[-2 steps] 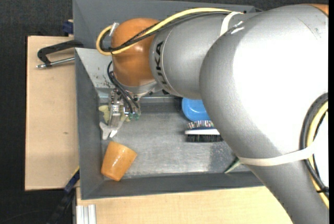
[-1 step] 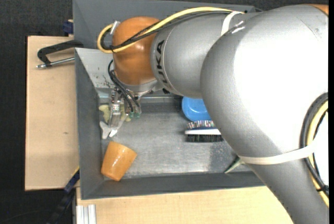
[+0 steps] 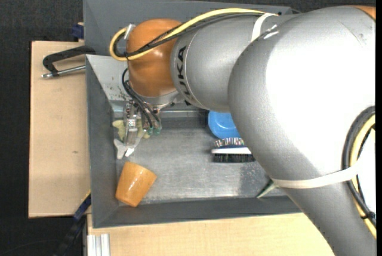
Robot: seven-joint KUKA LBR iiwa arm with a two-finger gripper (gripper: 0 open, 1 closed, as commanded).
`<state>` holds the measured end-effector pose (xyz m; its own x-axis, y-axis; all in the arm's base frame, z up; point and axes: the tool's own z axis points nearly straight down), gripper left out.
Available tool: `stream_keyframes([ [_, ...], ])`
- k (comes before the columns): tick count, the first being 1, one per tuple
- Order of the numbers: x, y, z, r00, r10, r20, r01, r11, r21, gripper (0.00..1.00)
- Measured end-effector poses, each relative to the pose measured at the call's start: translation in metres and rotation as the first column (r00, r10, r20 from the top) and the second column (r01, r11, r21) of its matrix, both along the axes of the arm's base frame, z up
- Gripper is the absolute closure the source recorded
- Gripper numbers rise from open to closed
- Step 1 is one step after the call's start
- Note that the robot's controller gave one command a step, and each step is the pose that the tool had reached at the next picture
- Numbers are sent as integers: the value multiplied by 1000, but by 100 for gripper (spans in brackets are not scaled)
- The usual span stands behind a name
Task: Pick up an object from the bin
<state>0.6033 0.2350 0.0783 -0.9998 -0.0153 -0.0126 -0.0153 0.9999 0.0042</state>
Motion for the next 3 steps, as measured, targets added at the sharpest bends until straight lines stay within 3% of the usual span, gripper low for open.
stream_keyframes([
  [3, 1, -3, 0, 1000, 14, 2, -14, 1000, 3, 100],
])
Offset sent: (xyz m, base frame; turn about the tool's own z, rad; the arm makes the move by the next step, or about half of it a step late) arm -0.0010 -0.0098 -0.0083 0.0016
